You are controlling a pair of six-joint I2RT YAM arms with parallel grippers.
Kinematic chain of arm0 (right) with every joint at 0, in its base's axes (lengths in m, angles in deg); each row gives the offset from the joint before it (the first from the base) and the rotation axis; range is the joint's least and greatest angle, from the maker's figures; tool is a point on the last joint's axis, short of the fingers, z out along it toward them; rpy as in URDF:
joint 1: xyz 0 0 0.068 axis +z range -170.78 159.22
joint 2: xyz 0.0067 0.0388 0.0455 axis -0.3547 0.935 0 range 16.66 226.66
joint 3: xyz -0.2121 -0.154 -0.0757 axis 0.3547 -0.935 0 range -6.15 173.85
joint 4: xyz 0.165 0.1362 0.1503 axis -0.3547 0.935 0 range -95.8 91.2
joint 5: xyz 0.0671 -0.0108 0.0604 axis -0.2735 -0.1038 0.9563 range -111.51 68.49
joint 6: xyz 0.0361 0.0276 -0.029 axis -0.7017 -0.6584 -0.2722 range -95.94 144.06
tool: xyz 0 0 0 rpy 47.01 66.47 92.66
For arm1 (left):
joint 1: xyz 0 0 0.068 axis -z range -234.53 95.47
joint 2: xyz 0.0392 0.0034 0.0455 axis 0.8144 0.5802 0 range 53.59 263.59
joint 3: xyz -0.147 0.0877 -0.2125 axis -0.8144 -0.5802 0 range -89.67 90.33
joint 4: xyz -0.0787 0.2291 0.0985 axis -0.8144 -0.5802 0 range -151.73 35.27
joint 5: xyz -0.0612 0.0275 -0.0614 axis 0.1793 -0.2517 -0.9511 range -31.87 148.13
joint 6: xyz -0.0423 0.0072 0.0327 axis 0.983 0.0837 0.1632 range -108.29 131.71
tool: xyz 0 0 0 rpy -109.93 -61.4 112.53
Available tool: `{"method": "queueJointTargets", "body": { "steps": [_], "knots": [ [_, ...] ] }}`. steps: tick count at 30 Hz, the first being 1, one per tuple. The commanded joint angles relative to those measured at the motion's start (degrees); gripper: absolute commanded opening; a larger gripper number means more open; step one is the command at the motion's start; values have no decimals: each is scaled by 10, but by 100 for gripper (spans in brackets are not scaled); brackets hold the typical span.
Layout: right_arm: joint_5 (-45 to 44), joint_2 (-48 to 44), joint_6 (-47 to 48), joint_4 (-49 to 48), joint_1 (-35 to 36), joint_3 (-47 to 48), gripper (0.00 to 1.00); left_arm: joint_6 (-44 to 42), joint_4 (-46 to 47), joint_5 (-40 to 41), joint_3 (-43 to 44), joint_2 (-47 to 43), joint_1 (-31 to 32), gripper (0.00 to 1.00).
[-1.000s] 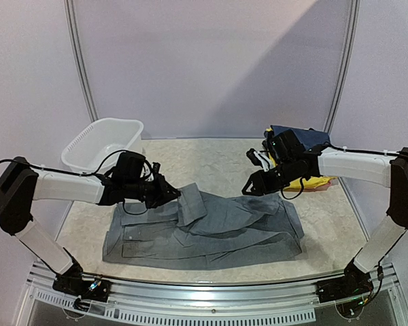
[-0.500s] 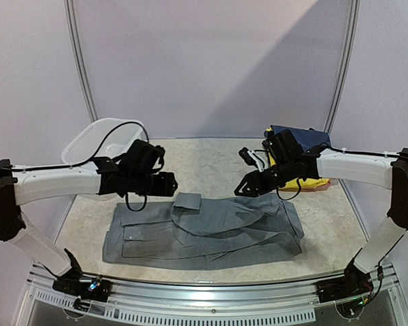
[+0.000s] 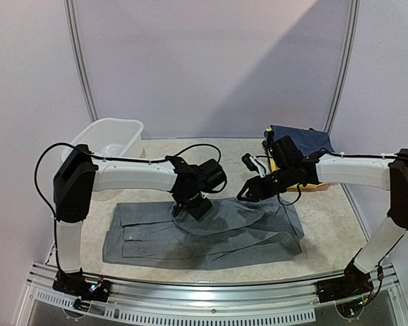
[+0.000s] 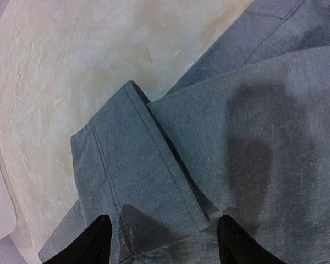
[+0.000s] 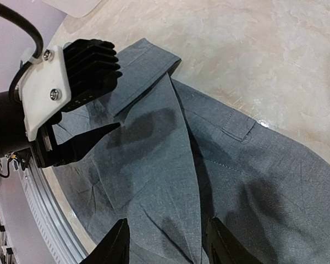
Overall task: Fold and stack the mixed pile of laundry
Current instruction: Adjust the 1/3-folded shirt at the center of the board, then smooth out the rectangle-folded shirt at the center of the board.
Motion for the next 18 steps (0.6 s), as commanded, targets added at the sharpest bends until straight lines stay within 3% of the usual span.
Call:
{"method": "queueJointTargets", "body": {
  "steps": [1, 9, 14, 18],
  "knots": [
    [-12, -16, -7, -12, 0, -16, 49, -25, -41, 7, 17, 3, 7, 67],
    [-6, -10, -8, -15, 0, -17, 49, -20, -38, 59, 26, 31, 8, 57],
    [-5, -12, -9, -15, 0, -22, 49, -21, -29, 60, 25, 35, 7, 37],
    [-5, -14, -10, -18, 0, -25, 49, -15, -19, 56, 21, 33, 6, 6]
  ]
}}
